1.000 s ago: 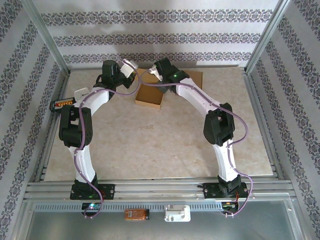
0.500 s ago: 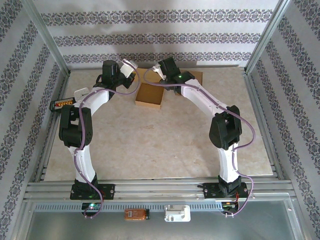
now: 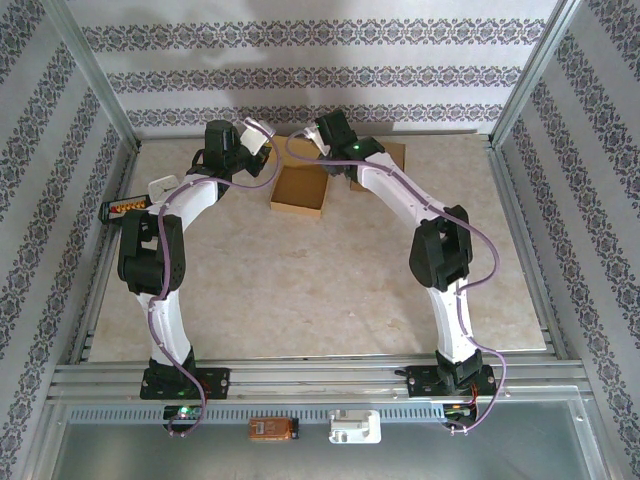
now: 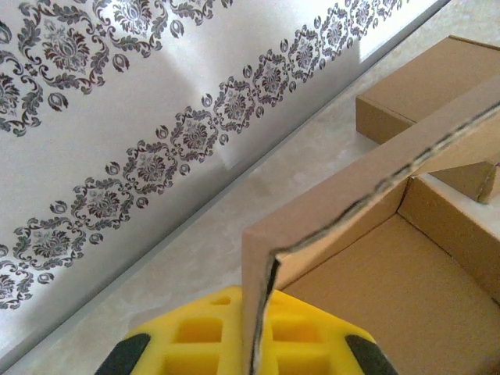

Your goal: Fold the paper box

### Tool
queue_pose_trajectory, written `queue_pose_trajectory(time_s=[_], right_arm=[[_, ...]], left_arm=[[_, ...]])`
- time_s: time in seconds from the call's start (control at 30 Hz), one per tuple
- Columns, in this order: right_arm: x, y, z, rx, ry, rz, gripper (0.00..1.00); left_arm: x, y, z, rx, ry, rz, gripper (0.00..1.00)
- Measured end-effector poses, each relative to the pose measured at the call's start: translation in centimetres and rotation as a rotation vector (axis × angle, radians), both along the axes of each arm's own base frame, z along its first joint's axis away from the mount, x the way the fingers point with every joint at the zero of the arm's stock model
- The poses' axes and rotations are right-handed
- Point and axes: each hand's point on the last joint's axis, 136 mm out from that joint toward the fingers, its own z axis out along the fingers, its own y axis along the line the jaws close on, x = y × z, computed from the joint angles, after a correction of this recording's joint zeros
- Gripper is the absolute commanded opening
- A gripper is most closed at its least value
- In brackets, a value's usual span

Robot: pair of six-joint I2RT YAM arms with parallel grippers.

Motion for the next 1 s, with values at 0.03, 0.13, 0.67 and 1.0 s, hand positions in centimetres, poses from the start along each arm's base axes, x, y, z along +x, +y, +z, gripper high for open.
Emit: queue_pose_trajectory(time_s=[0.03,0.13,0.67,1.0], right_arm=[[0.1,0.1,-0.1,0.002,0.002,-0.002,0.29],[-0.1,0.1,-0.3,0.013,0.017,-0.009,0.17],[1.2,0.7,1.9,0.438,0.073,-0.258,0.12],[1.6,2.1,0.7,0.595,0.137,-0.343,0.05]], left_arm=[[0.0,0.0,0.0,-0.001,0.001,0.001,0.0],[0.0,0.0,0.0,-0.01,0.006,0.006,0.0],[0.6,-1.8,0.6,-0.24,0.105,0.239,0.0],[1.6,-1.2,1.1,-0.337,0.124,0.343,0.0]])
